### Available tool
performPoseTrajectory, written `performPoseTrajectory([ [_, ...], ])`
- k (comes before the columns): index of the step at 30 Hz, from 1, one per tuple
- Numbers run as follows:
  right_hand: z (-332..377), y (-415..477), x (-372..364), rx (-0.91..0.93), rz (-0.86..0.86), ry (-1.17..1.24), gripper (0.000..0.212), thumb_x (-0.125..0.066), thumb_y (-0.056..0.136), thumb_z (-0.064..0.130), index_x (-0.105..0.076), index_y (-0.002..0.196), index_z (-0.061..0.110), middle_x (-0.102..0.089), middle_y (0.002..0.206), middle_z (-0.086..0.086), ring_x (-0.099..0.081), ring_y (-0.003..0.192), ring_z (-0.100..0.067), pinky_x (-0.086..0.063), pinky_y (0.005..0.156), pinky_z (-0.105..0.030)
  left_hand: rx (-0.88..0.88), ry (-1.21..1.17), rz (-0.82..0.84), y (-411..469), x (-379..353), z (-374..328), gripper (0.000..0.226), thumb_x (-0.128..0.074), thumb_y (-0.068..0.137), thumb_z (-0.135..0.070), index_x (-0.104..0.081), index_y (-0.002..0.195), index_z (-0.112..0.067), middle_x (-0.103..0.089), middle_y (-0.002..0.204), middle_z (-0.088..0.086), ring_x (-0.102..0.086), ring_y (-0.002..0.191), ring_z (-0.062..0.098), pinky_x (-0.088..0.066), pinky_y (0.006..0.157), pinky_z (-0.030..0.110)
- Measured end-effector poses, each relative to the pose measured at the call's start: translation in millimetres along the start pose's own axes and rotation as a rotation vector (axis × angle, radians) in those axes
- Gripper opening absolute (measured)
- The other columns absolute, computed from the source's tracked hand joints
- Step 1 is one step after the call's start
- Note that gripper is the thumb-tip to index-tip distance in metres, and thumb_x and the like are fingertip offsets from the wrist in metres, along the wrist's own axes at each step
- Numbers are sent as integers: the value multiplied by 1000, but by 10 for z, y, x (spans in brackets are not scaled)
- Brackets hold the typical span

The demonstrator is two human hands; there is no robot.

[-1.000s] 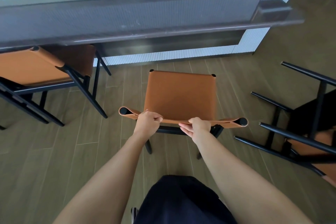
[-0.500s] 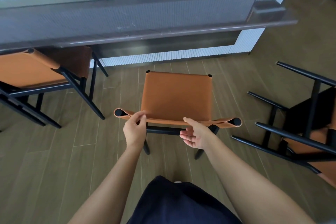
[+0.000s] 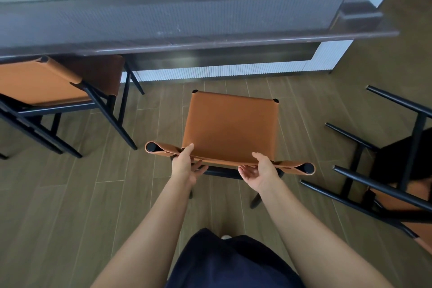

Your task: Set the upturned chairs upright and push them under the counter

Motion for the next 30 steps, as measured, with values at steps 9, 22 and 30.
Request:
performPoseTrajectory([
  [9,109,112,21,87,-57,-89,36,-69,85,5,-60,119,0,-59,112,-16,-60,91,-23,-57,74,-31,79,6,1,163,-217,17,40,-57,91,-7,-48,129,1,-55,124,22,-60,103,39,-56,80,51],
  [22,514,167,-296,121,-110,-57,21,-60,85,-3,-63,106,-4,-63,102,-18,-64,89,-25,-59,83,-36,51,23,-73,303,-578,-343,37,-48,87,5,-50,124,5,-57,122,23,-61,99,40,-59,65,44],
  [30,1093,139,-776,201,-126,18,17,-57,82,-8,-58,98,-1,-60,118,-21,-64,101,-32,-60,77,-35,10,62,-23,412,-1133,-850,32,-45,84,8,-53,115,7,-61,106,24,-64,84,36,-57,48,39],
])
Point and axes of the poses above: each hand's wrist, its own y-axis towards the middle knuckle, its own x-axis out of the back of the hand, z = x × y, the point moved 6 cm from there along y, towards the middle knuckle
